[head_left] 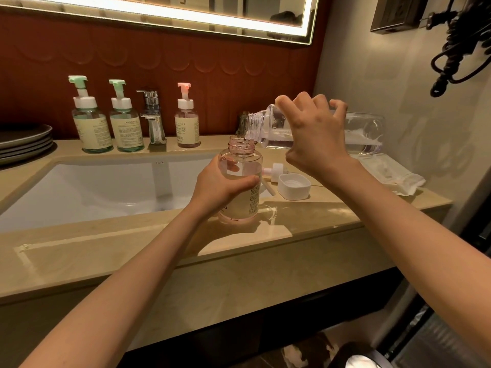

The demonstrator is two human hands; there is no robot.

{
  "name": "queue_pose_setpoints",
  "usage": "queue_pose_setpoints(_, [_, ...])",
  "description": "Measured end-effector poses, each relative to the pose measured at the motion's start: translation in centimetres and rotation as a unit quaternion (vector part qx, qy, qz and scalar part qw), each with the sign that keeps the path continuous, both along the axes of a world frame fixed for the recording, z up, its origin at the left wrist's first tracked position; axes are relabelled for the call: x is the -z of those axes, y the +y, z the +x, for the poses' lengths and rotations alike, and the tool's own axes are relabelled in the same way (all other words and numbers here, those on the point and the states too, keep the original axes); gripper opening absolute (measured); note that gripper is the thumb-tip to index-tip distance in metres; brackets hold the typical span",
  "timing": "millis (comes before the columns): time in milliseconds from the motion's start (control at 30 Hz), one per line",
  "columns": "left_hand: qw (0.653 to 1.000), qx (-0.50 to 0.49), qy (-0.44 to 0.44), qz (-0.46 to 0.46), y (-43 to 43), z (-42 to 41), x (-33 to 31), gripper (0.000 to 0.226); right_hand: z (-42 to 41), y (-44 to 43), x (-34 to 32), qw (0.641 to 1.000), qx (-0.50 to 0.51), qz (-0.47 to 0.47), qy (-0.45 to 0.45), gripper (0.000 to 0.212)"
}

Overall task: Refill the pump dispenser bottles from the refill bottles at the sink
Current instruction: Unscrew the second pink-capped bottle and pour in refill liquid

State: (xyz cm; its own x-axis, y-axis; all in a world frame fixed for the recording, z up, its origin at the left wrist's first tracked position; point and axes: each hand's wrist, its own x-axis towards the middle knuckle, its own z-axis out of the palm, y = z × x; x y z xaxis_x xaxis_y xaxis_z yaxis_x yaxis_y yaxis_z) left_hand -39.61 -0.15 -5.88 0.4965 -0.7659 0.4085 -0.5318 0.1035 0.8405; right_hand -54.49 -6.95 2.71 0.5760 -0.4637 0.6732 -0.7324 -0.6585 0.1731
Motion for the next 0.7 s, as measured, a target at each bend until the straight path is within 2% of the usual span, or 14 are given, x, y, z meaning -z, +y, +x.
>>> queue_pose_setpoints(267, [1.0,-0.005,0.005,-0.003,0.09,-0.09,-0.12,0.067,-0.05,-0.05,0.05,1.0,0.001,-0.006,0.0,0.071])
queue_pose_setpoints(700, [1.0,0.002,0.002,-0.005,0.13,-0.03,-0.17,0.068,-0.01,-0.13,0.05,1.0,-0.002,-0.008,-0.001,0.071])
